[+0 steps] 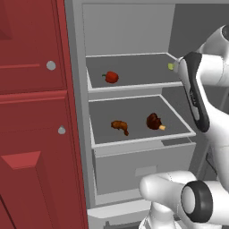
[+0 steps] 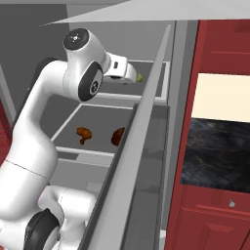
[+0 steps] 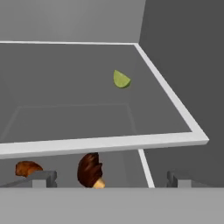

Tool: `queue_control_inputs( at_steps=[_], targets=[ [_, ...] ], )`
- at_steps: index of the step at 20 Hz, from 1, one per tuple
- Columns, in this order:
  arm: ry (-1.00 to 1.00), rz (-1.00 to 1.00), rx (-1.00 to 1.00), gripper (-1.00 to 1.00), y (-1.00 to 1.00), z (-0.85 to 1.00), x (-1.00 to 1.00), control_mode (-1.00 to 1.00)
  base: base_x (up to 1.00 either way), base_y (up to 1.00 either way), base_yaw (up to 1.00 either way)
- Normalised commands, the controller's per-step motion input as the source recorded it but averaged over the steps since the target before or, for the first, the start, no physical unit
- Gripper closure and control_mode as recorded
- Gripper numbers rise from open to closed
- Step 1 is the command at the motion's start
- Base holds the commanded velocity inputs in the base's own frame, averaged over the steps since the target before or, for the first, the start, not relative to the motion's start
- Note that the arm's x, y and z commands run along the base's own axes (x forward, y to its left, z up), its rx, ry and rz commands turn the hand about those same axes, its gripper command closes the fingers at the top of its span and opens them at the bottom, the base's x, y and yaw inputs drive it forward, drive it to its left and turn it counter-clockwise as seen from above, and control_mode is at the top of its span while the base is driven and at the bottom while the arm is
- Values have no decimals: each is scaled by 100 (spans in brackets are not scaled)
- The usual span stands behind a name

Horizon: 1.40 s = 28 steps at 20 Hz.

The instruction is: Gather the bell pepper and lemon wedge from the fridge and place them on a tray on the dining counter. Then gather the steak and chicken drumstick from the fridge and place them on the other tray.

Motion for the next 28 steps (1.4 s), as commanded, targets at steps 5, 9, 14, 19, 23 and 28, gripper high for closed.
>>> queue_control_inputs(
  at_steps=[5,9,14,19,23,28],
  targets=[
    [3,0,0,-100,-1,-1,38,-100,0,0,0],
    [5,0,0,-100,0,-5,31,-100,0,0,0],
    [4,0,0,-100,-8,-3,23,-100,0,0,0],
    [2,0,0,-100,-10,-7,24,-100,0,0,0],
    [0,0,0,-100,-8,-12,27,-100,0,0,0],
    [0,0,0,-100,-4,-14,28,-100,0,0,0]
  ],
)
